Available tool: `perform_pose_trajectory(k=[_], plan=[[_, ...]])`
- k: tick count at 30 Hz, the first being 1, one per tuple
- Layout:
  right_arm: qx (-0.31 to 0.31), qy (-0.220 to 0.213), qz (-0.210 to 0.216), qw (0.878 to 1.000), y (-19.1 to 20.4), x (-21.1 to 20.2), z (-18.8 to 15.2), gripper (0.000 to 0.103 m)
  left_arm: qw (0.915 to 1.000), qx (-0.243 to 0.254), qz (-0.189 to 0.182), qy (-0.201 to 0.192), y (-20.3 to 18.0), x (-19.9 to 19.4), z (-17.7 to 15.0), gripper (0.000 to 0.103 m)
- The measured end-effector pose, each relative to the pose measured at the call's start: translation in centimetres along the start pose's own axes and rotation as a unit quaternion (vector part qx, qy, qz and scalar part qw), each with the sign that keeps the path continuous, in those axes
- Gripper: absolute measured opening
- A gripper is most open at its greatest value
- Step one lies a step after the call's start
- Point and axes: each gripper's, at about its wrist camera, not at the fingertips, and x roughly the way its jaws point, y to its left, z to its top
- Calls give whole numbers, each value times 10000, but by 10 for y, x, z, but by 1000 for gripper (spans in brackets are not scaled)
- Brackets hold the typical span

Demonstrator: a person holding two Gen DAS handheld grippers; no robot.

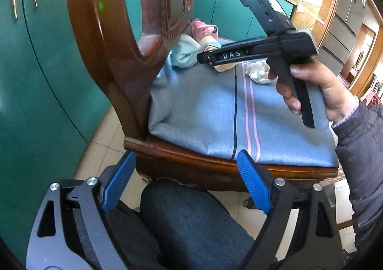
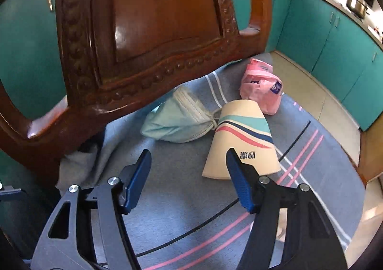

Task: Collect trash
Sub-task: 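Move both grippers back toward the chair seat, then grasp the light blue face mask with the right gripper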

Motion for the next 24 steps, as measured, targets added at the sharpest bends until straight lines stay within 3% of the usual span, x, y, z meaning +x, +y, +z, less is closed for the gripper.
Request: perform_pose_trajectory(k=[7,15,16,18,19,20,24], plan=[[-793,137,-122,9967,10,16,21,65,9998,-8,-113,141,-2,7,-6,87],[-1354,238,666,9883,21,49,47,64,9997,-60,-78,232,-2,11,-9,87],[-1383,248,728,9874,21,52,47,60,9997,-67,-74,236,-2,12,-9,87],[-1299,336,851,9873,18,56,45,28,9996,-86,-79,249,-3,13,-8,87],[-1217,361,899,9878,13,55,43,21,9996,-92,-100,259,-4,13,-8,87],[-1129,384,975,9881,10,55,41,6,9995,-93,-118,266,-4,15,-9,87],[-885,308,1191,9884,0,39,26,1,9995,-17,-164,266,-10,15,-9,87]])
